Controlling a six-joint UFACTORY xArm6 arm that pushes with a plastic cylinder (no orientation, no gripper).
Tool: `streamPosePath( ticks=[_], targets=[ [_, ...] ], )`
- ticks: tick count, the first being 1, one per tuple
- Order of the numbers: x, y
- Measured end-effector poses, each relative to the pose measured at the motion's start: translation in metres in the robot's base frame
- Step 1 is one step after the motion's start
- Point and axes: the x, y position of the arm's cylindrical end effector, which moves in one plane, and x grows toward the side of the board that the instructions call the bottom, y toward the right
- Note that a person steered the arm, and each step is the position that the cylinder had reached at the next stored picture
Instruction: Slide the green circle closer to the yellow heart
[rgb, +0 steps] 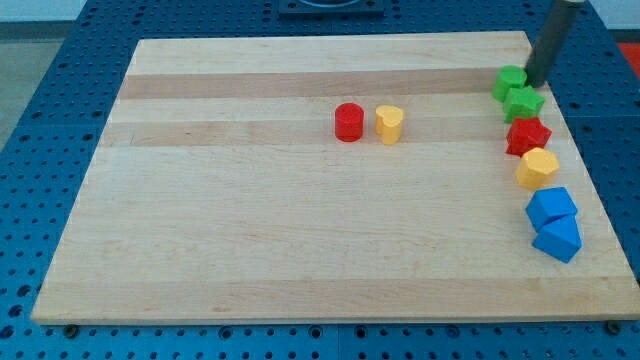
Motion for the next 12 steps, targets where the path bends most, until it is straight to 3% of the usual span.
streamPosePath(
  ticks=[2,3,7,8,10,12],
  targets=[
    [-0.003,-0.060],
    [-0.003,-0.060],
    [0.090,-0.060],
    [0.093,-0.061],
    [0.054,-0.071],
    [0.053,-0.123]
  ],
)
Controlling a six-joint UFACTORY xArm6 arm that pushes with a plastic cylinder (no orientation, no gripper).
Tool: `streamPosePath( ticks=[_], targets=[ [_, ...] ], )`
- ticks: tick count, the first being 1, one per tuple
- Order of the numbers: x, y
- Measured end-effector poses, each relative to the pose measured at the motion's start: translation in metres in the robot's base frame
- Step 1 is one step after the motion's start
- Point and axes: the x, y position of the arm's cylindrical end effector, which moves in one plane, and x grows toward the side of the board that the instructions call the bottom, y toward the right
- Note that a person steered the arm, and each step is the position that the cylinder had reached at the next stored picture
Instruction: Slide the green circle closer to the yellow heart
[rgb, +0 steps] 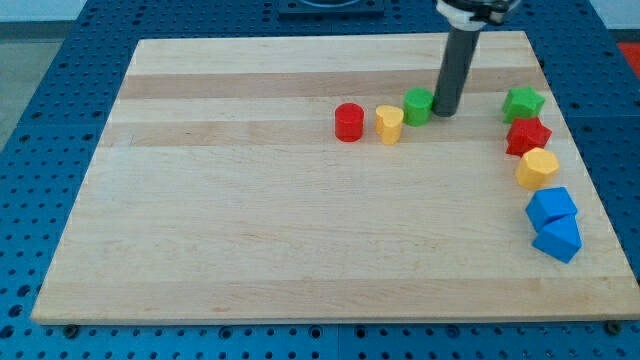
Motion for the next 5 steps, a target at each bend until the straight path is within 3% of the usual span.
streamPosePath(
  ticks=[4,5],
  targets=[
    [-0.002,-0.049],
    [-0.032,-0.032]
  ],
)
